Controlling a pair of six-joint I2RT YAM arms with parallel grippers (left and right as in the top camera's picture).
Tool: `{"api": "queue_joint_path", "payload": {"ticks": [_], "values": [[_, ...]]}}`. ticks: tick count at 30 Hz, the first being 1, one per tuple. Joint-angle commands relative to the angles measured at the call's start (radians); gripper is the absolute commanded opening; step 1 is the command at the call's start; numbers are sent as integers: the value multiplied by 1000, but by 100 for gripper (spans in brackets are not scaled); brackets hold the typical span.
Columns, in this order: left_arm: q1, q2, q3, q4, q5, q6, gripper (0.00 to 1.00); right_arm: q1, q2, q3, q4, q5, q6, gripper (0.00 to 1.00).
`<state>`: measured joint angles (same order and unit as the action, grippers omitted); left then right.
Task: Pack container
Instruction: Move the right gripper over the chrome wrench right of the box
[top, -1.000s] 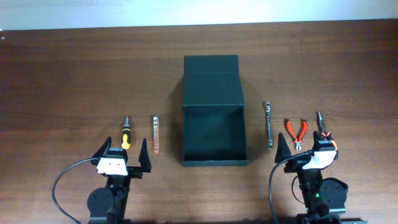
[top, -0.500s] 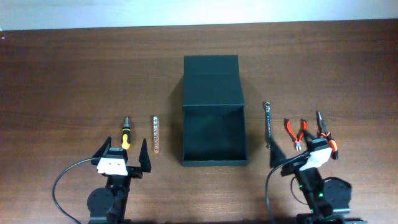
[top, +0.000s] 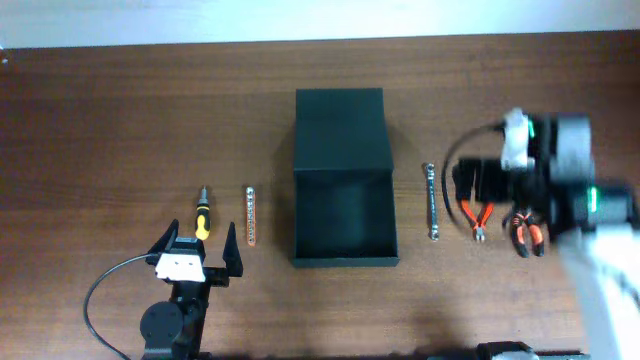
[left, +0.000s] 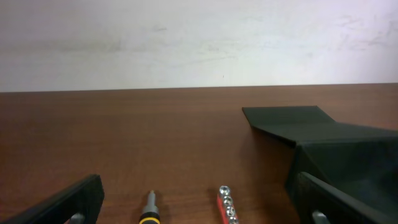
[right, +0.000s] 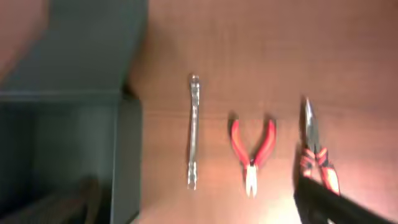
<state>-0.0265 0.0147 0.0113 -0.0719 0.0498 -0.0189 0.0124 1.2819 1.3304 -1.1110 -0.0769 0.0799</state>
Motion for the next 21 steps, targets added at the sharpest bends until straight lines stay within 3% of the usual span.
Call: {"api": "queue_joint_path", "payload": {"ticks": [1, 5, 10, 21], "values": [[5, -8, -3, -7, -2, 16, 99, -6, 207, 239, -153, -23, 13, 99], [5, -8, -3, -7, -3, 16, 99, -6, 407, 409, -299, -34, 14, 99], [5, -8, -3, -7, -3, 16, 99, -8, 521, 433, -389, -51, 14, 99], [5, -8, -3, -7, -3, 16, 99, 0, 543, 432, -318, -100, 14, 99]]}}
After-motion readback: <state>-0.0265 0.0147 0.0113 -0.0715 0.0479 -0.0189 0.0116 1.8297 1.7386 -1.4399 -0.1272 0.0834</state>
